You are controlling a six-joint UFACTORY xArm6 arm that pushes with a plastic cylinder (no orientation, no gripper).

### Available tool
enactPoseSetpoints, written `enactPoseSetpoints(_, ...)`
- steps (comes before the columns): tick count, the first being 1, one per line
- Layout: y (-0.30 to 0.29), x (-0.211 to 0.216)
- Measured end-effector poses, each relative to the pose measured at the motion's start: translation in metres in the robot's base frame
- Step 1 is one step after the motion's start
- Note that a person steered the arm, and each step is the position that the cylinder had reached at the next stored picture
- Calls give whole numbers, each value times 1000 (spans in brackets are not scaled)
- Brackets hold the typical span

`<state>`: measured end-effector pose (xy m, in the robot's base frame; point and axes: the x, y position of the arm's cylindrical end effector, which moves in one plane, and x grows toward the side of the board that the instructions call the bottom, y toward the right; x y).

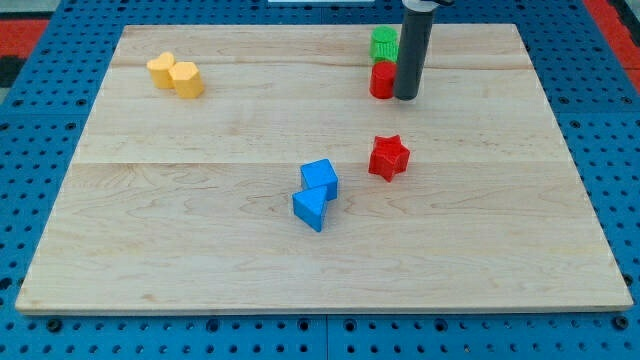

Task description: Slide the red circle closer to the green star

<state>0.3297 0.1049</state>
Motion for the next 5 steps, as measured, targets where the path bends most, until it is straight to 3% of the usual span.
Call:
enactPoseSetpoints(3,-27,30)
enactPoseSetpoints(5,-57,3)
